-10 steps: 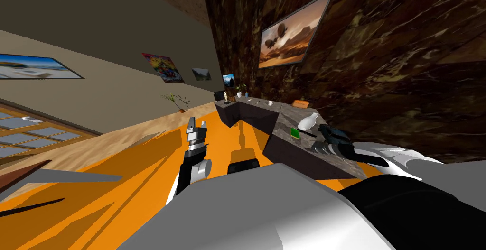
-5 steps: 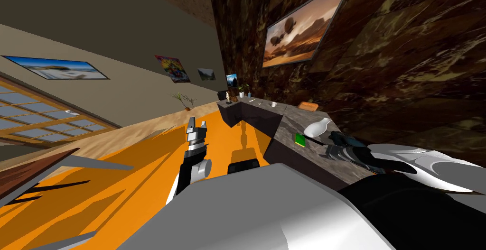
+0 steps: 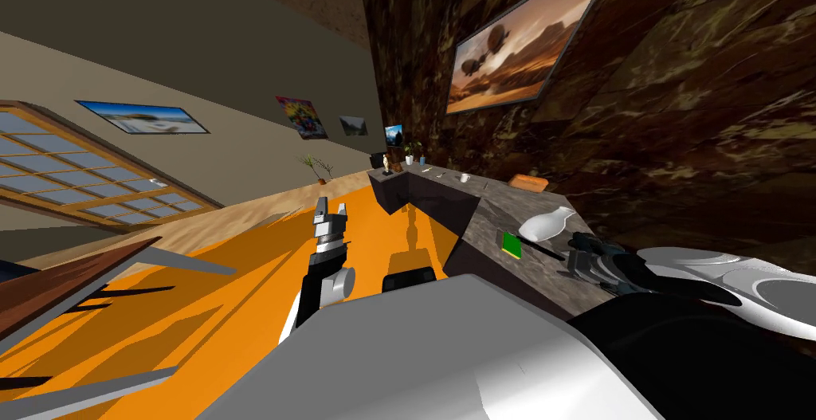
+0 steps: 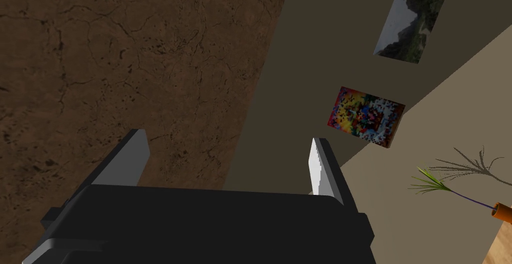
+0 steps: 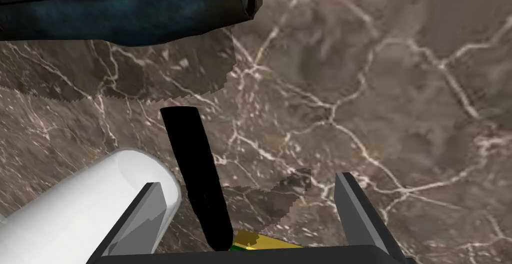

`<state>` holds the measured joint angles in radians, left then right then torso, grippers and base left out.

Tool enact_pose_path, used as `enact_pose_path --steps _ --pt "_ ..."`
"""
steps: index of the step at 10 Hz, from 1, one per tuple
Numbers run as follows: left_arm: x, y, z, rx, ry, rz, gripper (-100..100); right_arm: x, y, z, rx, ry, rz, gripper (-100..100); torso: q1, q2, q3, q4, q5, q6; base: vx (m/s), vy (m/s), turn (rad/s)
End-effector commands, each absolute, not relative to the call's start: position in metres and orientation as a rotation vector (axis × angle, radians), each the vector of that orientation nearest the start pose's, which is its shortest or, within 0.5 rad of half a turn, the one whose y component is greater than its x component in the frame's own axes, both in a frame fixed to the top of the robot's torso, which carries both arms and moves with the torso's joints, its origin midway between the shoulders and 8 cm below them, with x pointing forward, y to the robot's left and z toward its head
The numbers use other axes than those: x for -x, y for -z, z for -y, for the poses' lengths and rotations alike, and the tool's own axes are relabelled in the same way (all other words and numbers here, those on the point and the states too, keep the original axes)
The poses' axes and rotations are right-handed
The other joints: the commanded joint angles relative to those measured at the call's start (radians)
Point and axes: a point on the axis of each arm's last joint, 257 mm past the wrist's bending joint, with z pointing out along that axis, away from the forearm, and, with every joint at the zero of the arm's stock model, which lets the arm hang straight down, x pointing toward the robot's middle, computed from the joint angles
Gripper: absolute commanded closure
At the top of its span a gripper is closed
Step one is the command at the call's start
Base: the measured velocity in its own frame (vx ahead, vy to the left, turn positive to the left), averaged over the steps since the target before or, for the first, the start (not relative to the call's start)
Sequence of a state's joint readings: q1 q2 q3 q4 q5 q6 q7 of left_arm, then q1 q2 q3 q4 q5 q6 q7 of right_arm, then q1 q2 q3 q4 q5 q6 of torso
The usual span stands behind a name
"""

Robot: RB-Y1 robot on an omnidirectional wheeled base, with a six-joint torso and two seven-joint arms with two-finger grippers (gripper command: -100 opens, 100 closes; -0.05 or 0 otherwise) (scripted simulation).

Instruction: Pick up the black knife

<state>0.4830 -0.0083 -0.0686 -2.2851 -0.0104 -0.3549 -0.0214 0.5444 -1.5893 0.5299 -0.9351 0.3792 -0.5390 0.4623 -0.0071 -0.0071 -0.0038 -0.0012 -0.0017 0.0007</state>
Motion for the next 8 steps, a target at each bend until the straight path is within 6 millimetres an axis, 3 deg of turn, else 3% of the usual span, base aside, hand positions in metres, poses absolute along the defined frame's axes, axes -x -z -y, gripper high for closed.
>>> enact_pose_path --steps 1,2,4,5,6,8 --pt "-0.370 -0.003 -0.257 0.756 1.322 -0.708 0 -0.094 0.315 0.768 0.872 0.499 -2.786 -100 0.000 0.000 0.000 0.000 0.000 0.000 0.092 -0.132 0.110" --pt "-0.370 -0.003 -0.257 0.756 1.321 -0.708 0 -0.080 0.316 0.773 0.906 0.515 -2.813 -100 -0.002 0.000 0.000 0.000 -0.001 0.001 0.072 -0.105 0.139" --pt "-0.370 -0.003 -0.257 0.756 1.321 -0.708 0 -0.083 0.317 0.773 0.900 0.512 -2.809 -100 0.002 0.002 0.001 0.000 0.000 0.001 0.043 -0.041 0.034" --pt "-0.370 -0.003 -0.257 0.756 1.322 -0.708 0 -0.082 0.317 0.773 0.902 0.513 -2.809 0 0.005 0.004 0.002 0.001 0.001 0.001 0.005 -0.006 0.002" --pt "-0.370 -0.003 -0.257 0.756 1.322 -0.708 0 -0.077 0.318 0.777 0.907 0.517 -2.805 -100 0.007 0.006 0.003 0.001 0.001 0.001 0.034 -0.003 -0.010" --pt "-0.370 -0.003 -0.257 0.756 1.322 -0.708 0 -0.070 0.325 0.777 0.925 0.500 -2.790 -100 0.008 0.003 0.002 0.001 0.001 0.001 0.076 0.011 -0.017"
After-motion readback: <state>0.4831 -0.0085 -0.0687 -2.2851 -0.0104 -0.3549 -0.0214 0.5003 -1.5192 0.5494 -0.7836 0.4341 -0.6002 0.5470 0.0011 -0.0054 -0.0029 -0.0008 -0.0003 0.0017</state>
